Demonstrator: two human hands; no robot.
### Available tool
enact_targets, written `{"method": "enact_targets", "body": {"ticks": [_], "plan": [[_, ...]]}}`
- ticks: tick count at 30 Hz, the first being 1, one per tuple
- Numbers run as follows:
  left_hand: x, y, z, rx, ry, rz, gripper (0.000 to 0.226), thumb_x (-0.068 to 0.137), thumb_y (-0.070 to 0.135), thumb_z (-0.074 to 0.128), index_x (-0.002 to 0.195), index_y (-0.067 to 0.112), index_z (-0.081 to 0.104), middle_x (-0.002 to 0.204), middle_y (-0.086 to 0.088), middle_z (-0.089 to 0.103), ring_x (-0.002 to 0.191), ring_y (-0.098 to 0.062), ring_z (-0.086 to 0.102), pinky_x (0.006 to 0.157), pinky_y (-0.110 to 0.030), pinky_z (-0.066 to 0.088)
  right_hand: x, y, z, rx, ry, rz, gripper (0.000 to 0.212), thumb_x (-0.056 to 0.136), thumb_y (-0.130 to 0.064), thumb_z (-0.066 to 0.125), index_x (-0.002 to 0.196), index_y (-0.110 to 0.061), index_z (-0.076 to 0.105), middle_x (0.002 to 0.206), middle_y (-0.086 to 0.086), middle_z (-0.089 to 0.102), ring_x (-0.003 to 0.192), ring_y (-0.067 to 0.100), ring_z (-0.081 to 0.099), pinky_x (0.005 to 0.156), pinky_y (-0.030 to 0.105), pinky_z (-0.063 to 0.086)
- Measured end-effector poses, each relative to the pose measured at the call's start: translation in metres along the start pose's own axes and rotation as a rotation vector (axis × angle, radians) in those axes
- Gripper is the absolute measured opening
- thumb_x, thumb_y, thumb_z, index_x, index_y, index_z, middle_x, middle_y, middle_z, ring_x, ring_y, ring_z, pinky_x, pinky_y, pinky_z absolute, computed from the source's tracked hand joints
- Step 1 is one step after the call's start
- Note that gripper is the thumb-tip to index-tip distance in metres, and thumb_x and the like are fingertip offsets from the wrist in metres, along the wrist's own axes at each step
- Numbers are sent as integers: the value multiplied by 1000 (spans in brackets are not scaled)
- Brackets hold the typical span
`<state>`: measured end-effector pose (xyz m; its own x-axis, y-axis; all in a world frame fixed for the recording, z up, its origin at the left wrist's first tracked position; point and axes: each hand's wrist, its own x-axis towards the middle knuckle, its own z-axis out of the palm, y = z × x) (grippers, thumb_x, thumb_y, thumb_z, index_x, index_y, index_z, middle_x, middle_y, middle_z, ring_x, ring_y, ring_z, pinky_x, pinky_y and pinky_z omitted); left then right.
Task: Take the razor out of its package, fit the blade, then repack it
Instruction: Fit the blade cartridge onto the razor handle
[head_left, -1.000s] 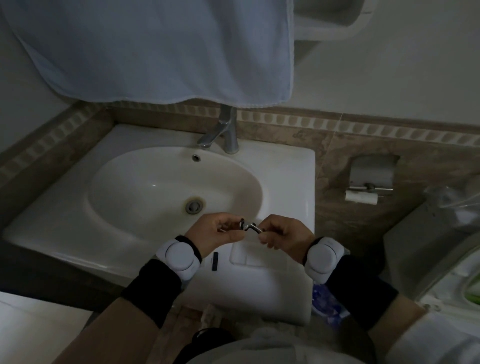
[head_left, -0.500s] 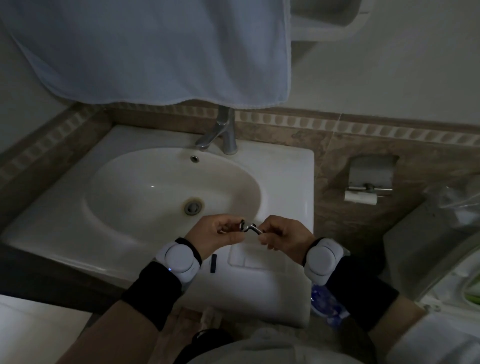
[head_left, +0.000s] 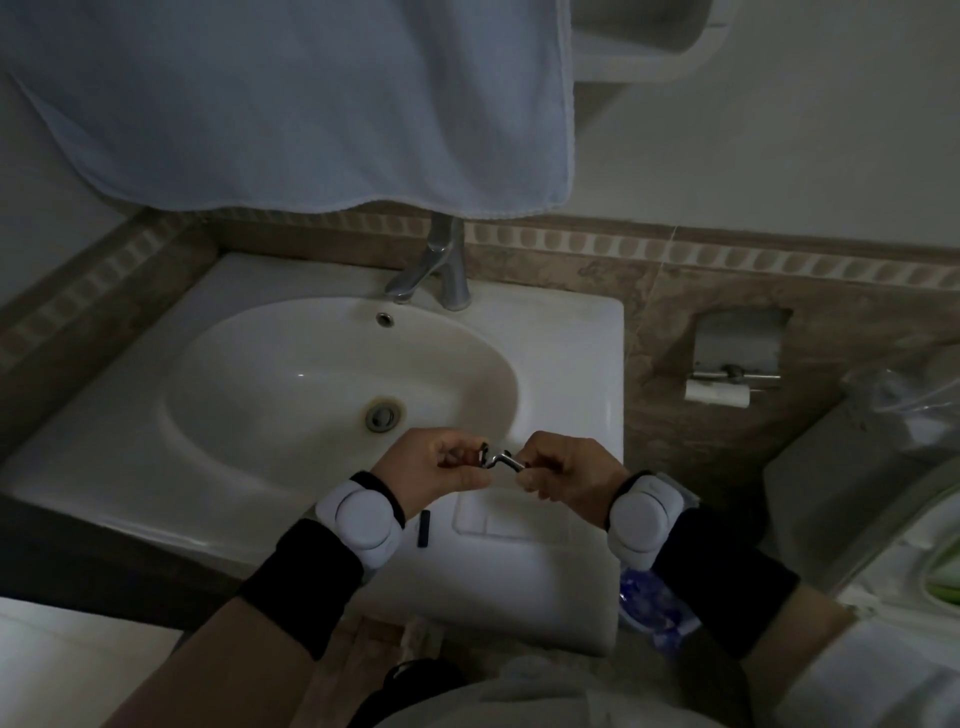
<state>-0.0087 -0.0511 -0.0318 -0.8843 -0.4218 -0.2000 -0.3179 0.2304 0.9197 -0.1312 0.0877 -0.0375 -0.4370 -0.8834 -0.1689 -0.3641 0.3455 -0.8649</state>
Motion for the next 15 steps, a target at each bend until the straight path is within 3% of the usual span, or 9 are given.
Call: {"method": "enact_targets", "body": {"ticks": [3, 6, 11, 15], "plan": [[0, 0, 0, -2, 6, 0, 25, 71, 0, 69, 90, 16, 65, 88, -6, 63, 82, -14, 58, 74, -11, 48, -1, 0, -1, 31, -4, -12, 25, 81, -5, 59, 65, -23, 52, 58, -9, 52, 47, -4, 51, 51, 4, 40], [-1, 2, -1, -40, 19, -4, 38, 73, -1, 65, 109, 7, 59, 96, -7, 62, 84, -9, 59, 72, -6, 48, -3, -2, -4, 110, -1, -21, 32, 82, -2, 58, 64, -28, 52, 57, -8, 53, 42, -8, 51, 48, 4, 41], [-2, 4, 0, -126, 37, -2, 42, 75, -6, 61, 114, 6, 54, 90, -1, 61, 66, 12, 60, 64, -3, 47, -4, -5, -6, 124, -11, -25, 26, 83, -2, 57, 69, -23, 53, 61, -6, 55, 44, -9, 51, 50, 5, 42], [-2, 6, -2, -92, 30, -5, 40, 75, -4, 62, 114, 3, 56, 97, -6, 61, 76, 0, 59, 66, -4, 49, -3, -6, -7, 111, -6, -28, 29, 83, -2, 57, 66, -25, 52, 60, -6, 55, 43, -9, 51, 50, 5, 42]]}}
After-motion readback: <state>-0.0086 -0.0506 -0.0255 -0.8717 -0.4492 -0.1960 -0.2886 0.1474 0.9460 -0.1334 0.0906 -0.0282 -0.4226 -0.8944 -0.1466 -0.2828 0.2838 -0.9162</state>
